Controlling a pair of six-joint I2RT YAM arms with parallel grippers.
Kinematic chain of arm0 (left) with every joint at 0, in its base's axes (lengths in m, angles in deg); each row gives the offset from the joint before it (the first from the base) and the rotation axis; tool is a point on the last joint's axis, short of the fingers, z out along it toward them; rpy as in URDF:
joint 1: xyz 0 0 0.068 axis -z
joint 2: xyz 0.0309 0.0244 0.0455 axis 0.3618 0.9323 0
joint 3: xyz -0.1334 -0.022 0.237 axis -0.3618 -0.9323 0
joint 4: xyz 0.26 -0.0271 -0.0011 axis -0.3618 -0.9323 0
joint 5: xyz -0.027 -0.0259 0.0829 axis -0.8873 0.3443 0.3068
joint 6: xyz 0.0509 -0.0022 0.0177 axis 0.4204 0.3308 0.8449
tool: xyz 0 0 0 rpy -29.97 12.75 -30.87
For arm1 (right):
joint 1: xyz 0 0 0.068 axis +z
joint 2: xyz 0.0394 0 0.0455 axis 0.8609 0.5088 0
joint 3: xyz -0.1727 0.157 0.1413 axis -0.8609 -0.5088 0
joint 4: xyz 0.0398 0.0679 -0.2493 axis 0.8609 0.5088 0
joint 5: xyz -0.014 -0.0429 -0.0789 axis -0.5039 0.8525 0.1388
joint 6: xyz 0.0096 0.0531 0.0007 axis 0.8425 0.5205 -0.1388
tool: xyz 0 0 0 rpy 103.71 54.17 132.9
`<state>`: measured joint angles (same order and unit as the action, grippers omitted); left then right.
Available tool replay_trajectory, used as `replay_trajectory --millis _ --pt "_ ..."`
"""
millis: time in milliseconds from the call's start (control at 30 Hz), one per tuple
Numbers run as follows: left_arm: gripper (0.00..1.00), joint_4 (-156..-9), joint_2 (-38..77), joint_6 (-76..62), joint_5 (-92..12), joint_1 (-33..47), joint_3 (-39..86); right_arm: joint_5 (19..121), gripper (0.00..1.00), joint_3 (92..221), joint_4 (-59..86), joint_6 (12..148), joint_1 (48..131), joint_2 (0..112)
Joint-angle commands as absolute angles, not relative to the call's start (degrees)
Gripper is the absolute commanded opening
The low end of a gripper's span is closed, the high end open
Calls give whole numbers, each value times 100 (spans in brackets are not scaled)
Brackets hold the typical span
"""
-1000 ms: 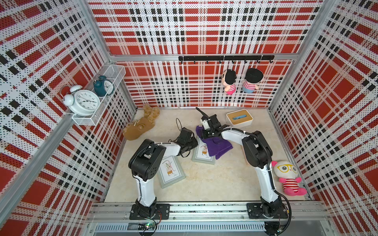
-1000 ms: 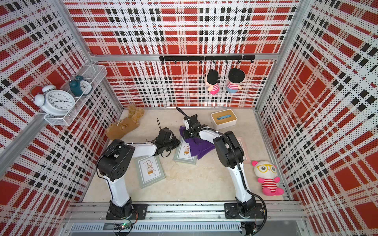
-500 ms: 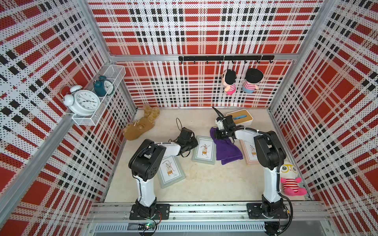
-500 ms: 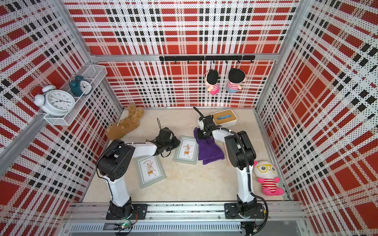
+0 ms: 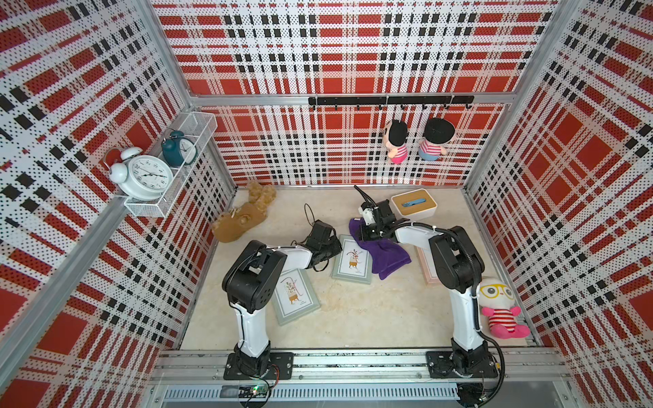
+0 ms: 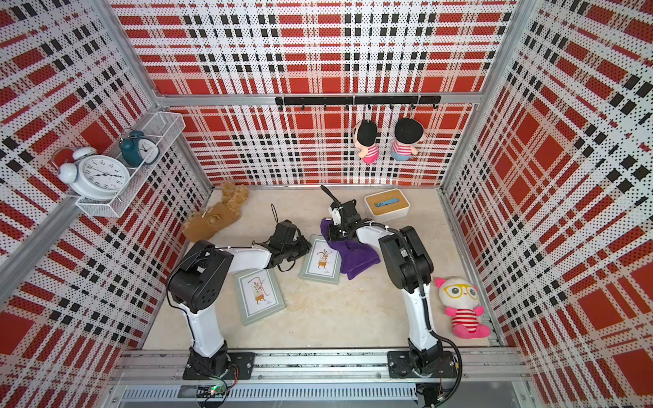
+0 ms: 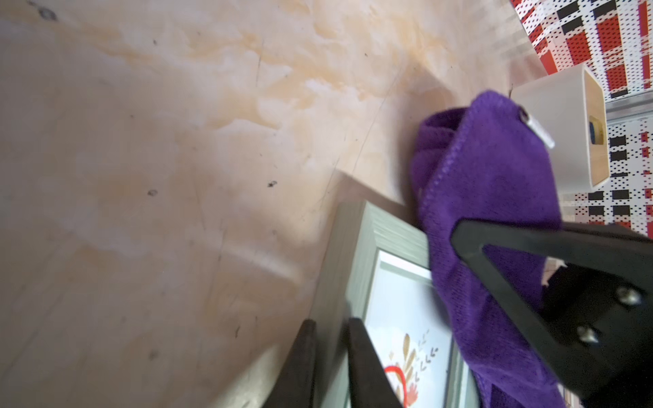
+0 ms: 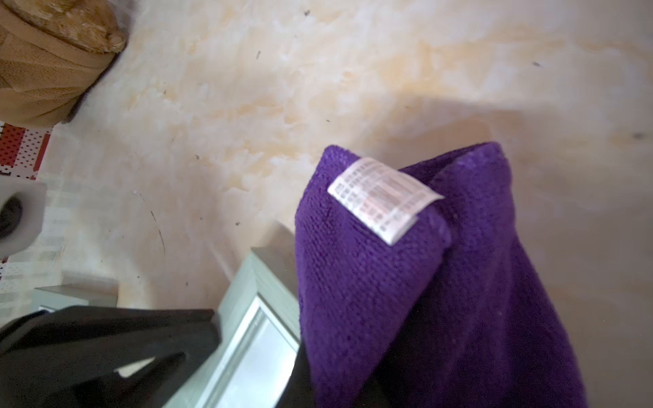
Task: Wipe the picture frame with a cloth
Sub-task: Wipe the dirt from the picture frame.
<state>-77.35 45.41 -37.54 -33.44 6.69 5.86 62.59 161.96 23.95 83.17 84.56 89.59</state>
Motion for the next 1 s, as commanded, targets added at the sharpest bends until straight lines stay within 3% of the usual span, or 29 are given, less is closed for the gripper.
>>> replay_trajectory --millis 0,367,767,967 --pt "19 -8668 4955 -3679 -3111 706 420 6286 0 15875 3415 8129 8374 8993" --pt "19 -8685 4937 -3694 -3120 744 430 5366 0 16985 3038 8714 9108 9851" --pt "19 -8668 4972 -3701 -3112 771 431 6498 0 15685 3475 8297 8280 8773" --pt "19 -8660 5012 -3707 -3120 773 431 6130 0 16235 3489 8477 8721 9236"
